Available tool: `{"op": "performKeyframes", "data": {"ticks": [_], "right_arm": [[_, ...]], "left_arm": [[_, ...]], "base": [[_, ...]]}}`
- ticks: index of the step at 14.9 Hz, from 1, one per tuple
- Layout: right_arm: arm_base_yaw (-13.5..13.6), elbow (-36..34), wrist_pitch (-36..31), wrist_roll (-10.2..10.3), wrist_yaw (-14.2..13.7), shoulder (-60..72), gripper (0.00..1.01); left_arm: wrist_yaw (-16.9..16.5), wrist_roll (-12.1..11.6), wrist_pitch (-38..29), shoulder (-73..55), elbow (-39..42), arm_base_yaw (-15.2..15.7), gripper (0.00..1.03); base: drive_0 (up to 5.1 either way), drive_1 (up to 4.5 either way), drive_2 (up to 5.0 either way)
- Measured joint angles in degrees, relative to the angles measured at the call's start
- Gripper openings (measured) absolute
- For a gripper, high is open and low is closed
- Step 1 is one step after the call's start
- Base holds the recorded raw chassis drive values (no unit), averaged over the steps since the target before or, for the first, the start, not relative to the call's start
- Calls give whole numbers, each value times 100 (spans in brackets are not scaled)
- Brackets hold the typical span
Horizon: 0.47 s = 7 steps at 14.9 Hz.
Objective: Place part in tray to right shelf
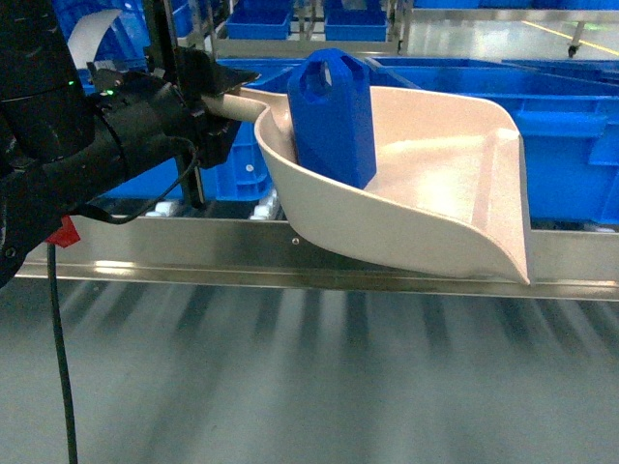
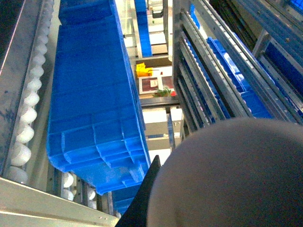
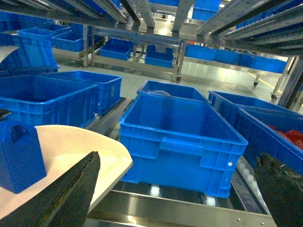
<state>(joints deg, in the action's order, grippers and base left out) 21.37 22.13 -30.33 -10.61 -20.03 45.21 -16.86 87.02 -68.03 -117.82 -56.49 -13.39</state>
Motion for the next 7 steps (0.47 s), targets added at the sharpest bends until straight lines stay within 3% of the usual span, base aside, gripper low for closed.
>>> {"op": "performKeyframes", "data": {"ticks": [7], "right_arm": [[0, 0, -9, 0, 2, -2, 98]], "left_arm": [[-11, 0, -22, 2, 0, -2, 12]], "base": [[-7, 389, -402]]}}
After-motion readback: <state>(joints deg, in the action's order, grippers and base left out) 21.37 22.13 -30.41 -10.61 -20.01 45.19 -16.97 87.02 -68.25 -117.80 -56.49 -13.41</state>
